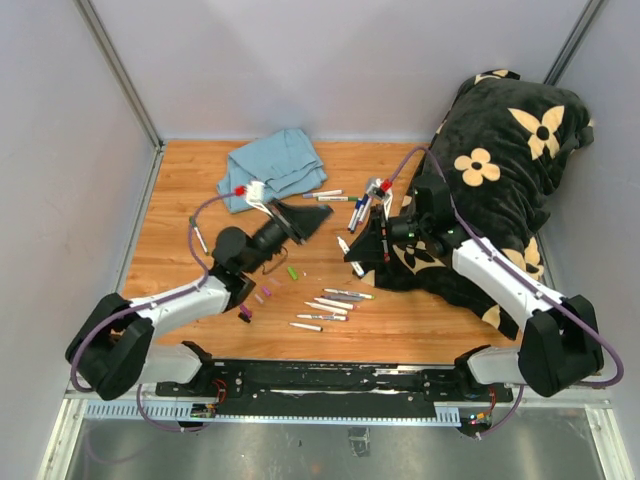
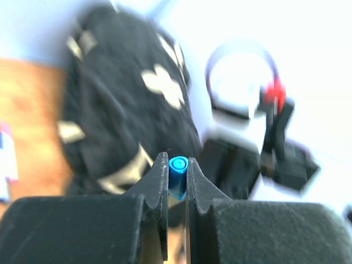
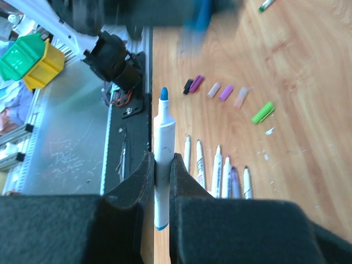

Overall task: Open the pen caps
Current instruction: Open the pen cap from the pen.

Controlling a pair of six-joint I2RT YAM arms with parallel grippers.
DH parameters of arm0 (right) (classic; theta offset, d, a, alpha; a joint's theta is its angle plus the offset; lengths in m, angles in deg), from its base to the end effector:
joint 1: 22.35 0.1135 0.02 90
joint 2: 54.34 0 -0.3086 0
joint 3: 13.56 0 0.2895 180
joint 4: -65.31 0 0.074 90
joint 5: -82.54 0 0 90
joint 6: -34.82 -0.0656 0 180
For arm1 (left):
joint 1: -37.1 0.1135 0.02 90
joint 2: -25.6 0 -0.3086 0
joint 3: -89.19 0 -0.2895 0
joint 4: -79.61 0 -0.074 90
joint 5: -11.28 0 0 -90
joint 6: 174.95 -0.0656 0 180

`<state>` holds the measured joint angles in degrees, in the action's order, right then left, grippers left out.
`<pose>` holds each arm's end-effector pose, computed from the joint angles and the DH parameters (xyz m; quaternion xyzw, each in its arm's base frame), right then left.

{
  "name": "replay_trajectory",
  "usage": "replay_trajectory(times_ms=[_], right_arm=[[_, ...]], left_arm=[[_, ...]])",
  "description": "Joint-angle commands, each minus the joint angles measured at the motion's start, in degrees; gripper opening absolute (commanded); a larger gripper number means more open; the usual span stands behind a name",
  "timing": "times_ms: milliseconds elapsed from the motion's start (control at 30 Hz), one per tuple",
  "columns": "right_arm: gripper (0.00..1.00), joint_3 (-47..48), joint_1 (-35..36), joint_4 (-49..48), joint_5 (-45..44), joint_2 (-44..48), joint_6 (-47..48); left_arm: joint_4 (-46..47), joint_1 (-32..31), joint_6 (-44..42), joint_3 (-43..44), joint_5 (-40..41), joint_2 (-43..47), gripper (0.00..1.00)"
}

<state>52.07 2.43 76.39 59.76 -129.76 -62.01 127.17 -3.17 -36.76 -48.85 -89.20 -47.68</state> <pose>0.2656 0.1892 0.3275 -0.4172 0.6284 0.5673 0.3305 0.2300 -0.2105 0.2973 0.0316 0.6013 -0.5949 0.5325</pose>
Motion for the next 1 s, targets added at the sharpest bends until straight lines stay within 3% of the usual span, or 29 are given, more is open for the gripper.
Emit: replay_trajectory(times_ms=[0, 200, 367, 600, 800, 967], right_arm=[[0.01, 0.27, 2.36, 6.34, 4.49, -1.51, 3.23], [0.01, 0.97, 2.78, 9.69, 2.18, -2.28, 6.61], [0.02, 3.21, 3.06, 18.91, -21.47, -1.96, 22.67], [0.07, 5.20, 9.01, 21.69, -40.23, -8.89, 32.31], [0.08, 6.62, 11.30, 23.21, -45.57, -14.05, 36.03], [0.09, 6.47, 12.94, 23.20, -47.28, -16.67, 37.68]], left_arm=[[3.52, 9.78, -0.53, 6.99, 9.06, 4.27, 0.00], [1.01, 13.45, 0.76, 8.69, 8.86, 5.47, 0.00], [-3.83, 13.64, 1.82, -0.50, 8.37, 10.55, 0.00], [-18.08, 13.63, 6.80, -14.63, 13.92, 20.06, 0.00], [-33.77, 13.64, 8.40, -17.39, 19.72, 30.31, 0.00], [-39.16, 13.63, 9.48, -19.78, 20.76, 36.82, 0.00]])
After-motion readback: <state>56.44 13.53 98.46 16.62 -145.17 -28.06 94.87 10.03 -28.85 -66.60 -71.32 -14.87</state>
